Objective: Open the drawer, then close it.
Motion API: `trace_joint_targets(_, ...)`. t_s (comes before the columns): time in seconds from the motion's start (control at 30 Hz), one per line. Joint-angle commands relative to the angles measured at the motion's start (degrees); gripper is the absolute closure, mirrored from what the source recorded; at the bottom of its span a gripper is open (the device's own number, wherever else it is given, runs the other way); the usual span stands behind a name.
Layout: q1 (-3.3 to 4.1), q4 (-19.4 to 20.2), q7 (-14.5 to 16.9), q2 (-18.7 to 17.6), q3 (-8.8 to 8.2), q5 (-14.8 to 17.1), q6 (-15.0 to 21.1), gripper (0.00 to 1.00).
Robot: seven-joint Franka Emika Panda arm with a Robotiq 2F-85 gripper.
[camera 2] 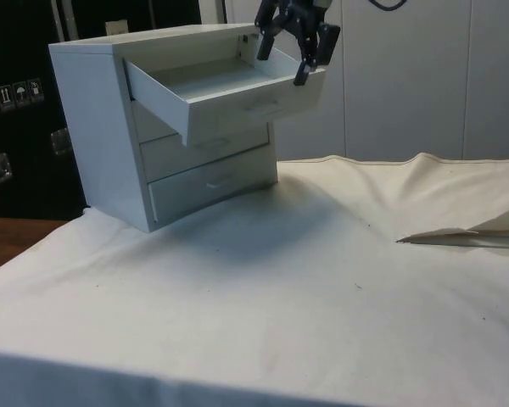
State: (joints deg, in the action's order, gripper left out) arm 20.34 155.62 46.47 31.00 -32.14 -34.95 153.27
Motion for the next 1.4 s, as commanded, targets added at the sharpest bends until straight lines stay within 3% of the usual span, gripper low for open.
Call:
trace_joint_targets(0.0,-0.34,0.3,-0.7,0.3,0.57,-0.4,0.0,0.04)
trace_joint_targets(0.13,-0.52,1.3,-1.7,0.8,1.55,-0.7,0.2,0.0)
trace_joint_targets(0.17,0.17,0.9,-0.8,0.3,0.8,0.0,0.0,0.0)
trace_joint_targets(0.2,-0.57,1.7,-1.9,1.0,1.83,-0.9,0.2,0.0)
trace_joint_targets(0.4,-0.86,4.1,-3.6,1.9,3.61,-1.5,1.0,0.0)
trace_joint_targets(0.43,0.17,4.0,-2.3,2.2,2.64,-0.1,0.1,0.0)
trace_joint_targets(0.47,-0.86,4.3,-3.7,1.9,3.84,-1.5,1.3,0.0)
trace_joint_targets(0.67,-0.8,4.9,-3.8,0.5,5.27,-2.1,1.9,0.0)
trace_joint_targets(0.7,0.17,5.1,-2.9,0.8,4.47,-0.7,1.2,0.0)
trace_joint_targets(0.73,-0.86,4.9,-3.8,0.2,5.5,-2.2,1.9,0.0)
trace_joint_targets(1.0,-0.97,4.8,-3.9,-1.1,6.76,-3.9,1.4,0.0)
trace_joint_targets(1.03,0.17,5.1,-2.9,-0.9,5.79,-2.6,1.2,0.0)
trace_joint_targets(1.07,-0.97,4.8,-3.9,-1.3,6.88,-4.4,1.1,0.0)
trace_joint_targets(1.3,-1.26,4.6,-4.6,-1.3,6.93,-7.2,0.5,0.0)
trace_joint_targets(1.33,0.0,5.0,-3.6,-1.0,5.9,-5.7,0.6,0.0)
trace_joint_targets(1.37,-1.32,4.5,-5.2,-1.4,6.93,-8.1,0.4,0.0)
